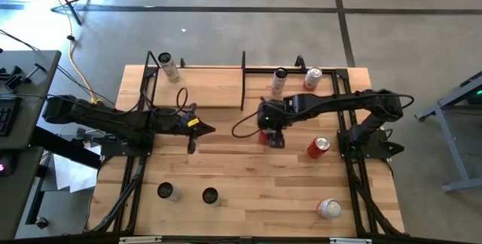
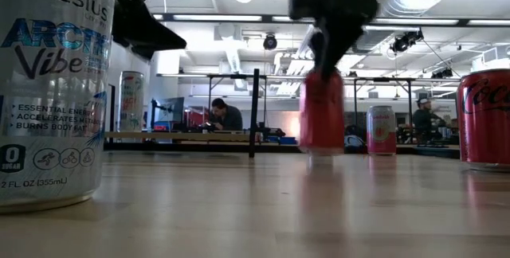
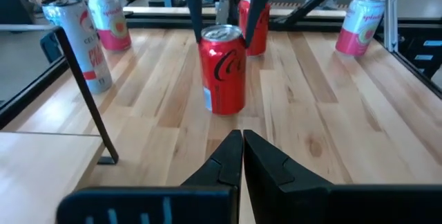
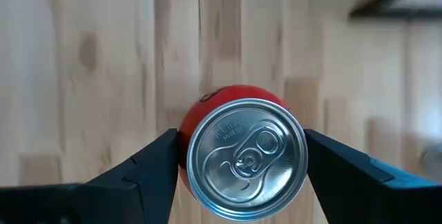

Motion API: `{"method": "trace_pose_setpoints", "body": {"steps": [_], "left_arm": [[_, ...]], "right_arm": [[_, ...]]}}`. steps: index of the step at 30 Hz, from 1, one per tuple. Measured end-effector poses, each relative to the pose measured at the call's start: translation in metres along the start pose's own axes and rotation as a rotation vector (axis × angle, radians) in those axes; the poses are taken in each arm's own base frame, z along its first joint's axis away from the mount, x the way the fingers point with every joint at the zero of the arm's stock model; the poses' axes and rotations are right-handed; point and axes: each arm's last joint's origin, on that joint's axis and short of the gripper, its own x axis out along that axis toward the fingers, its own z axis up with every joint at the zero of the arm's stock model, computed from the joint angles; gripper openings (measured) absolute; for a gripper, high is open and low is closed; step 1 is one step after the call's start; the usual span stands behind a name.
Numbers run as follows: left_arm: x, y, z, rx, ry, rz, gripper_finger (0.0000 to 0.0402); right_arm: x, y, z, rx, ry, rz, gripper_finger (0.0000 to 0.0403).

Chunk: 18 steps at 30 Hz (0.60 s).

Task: Place canned beverage on shelf
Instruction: Put the left red-black soda can on the shelf

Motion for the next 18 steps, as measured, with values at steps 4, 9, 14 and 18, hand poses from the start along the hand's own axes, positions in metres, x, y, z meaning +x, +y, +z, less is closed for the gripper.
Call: {"method": "trace_pose_setpoints", "body": {"steps": [4,9,14,18], "left_arm": [[-0.006,0.001,0.002,0.001,-0.002,0.009,0.0005],[-0.014,0.002,0.002,0.003,0.016,0.033,0.0005],[-0.023,0.003,0.002,-0.005,0.019,0.037,0.0005],[-0.028,0.004,0.003,-0.008,0.021,0.037,0.0005]], "right_arm": [[-0.001,-0.003,0.034,0.012,-0.057,-0.014,0.026],[0.004,-0.007,0.085,-0.013,-0.08,-0.019,0.026],[0.022,-0.013,0.126,-0.052,-0.036,-0.023,0.0259],[0.035,-0.02,0.148,-0.061,-0.029,-0.032,0.0259]]}}
